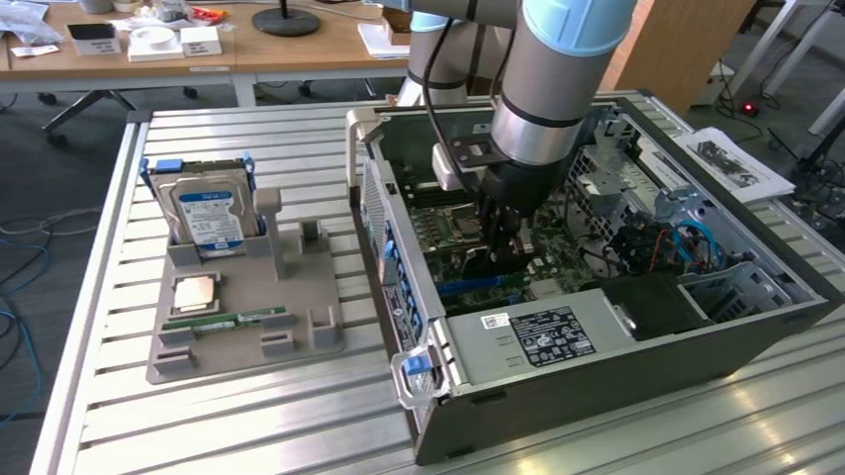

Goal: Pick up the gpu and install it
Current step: 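Insert the gpu into the slot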

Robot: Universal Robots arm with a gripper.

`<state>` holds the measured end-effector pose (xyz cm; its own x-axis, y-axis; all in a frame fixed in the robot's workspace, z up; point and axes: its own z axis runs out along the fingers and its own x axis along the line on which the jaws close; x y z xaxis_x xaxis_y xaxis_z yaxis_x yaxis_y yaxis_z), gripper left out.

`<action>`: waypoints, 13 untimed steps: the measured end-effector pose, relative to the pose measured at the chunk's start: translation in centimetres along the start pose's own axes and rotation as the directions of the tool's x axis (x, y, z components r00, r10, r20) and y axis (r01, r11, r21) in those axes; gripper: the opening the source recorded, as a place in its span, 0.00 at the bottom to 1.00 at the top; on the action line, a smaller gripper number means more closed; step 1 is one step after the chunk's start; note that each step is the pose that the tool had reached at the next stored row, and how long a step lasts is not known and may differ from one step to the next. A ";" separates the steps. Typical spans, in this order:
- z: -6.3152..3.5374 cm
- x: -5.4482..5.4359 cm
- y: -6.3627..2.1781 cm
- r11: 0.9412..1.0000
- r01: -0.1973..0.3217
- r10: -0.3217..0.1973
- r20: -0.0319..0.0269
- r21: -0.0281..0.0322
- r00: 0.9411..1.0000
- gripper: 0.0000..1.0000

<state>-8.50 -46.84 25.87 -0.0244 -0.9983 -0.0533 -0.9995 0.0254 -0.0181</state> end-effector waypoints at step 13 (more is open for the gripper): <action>0.00 0.0 0.25 1.000 0.001 -0.001 0.000 0.011 1.000 0.27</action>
<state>-8.75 -46.81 25.86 -0.0238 -0.9983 -0.0536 -0.9993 0.0254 -0.0287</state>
